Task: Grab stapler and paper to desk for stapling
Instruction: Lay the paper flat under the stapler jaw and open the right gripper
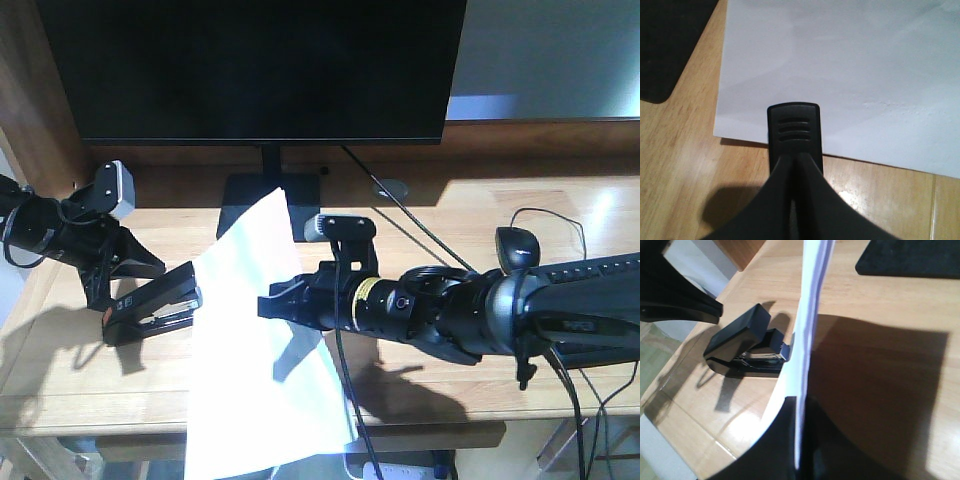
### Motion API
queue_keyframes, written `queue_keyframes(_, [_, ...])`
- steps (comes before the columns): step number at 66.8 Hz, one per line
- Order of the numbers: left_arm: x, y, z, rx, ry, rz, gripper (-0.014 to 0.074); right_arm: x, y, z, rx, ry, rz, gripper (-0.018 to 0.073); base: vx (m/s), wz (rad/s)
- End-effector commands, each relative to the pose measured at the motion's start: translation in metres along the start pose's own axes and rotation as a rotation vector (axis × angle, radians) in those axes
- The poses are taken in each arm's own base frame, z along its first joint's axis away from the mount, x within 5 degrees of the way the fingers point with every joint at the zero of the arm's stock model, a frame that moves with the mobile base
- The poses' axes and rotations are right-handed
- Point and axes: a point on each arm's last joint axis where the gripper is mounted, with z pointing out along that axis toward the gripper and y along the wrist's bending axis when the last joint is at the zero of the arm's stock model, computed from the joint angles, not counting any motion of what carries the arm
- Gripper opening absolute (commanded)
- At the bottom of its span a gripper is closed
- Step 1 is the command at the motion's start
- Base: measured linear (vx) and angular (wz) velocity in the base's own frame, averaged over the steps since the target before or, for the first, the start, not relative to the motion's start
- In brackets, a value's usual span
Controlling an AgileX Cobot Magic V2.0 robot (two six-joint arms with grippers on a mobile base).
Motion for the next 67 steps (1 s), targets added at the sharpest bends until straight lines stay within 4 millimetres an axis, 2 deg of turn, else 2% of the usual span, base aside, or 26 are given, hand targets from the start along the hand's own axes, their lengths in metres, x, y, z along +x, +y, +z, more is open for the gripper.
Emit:
queue_keyframes(1, [-0.026,0.0,-0.02,-0.046,-0.07,0.021,-0.0007,-0.025,0.013,-0.002,-0.076,-0.119,0.015,-0.0002,0.0,0.0])
queue_keyframes(13, [-0.026,0.0,-0.02,-0.046,-0.07,0.021,-0.0007,-0.032,0.011,0.016,-0.087,-0.133,0.018,-0.0002,0.0,0.0])
queue_keyframes(26, [-0.026,0.0,-0.02,-0.046,-0.07,0.021,-0.0007,-0.039,0.006,0.035,-0.097,-0.16,0.11,-0.0002,0.0,0.0])
queue_keyframes(44, [-0.026,0.0,-0.02,-0.046,-0.07,0.021,-0.0007,-0.039,0.0,0.058,-0.13,-0.166,0.196,0.002,0.0,0.0])
queue_keyframes(55, [-0.026,0.0,-0.02,-0.046,-0.07,0.021,-0.0007,-0.037,-0.003,0.06,-0.114,-0.156,0.195,0.0108,0.0,0.0])
queue_keyframes(67, [-0.026,0.0,-0.02,-0.046,-0.07,0.021,-0.0007,-0.036,-0.007,0.06,-0.076,-0.141,0.164,0.03,0.0,0.0])
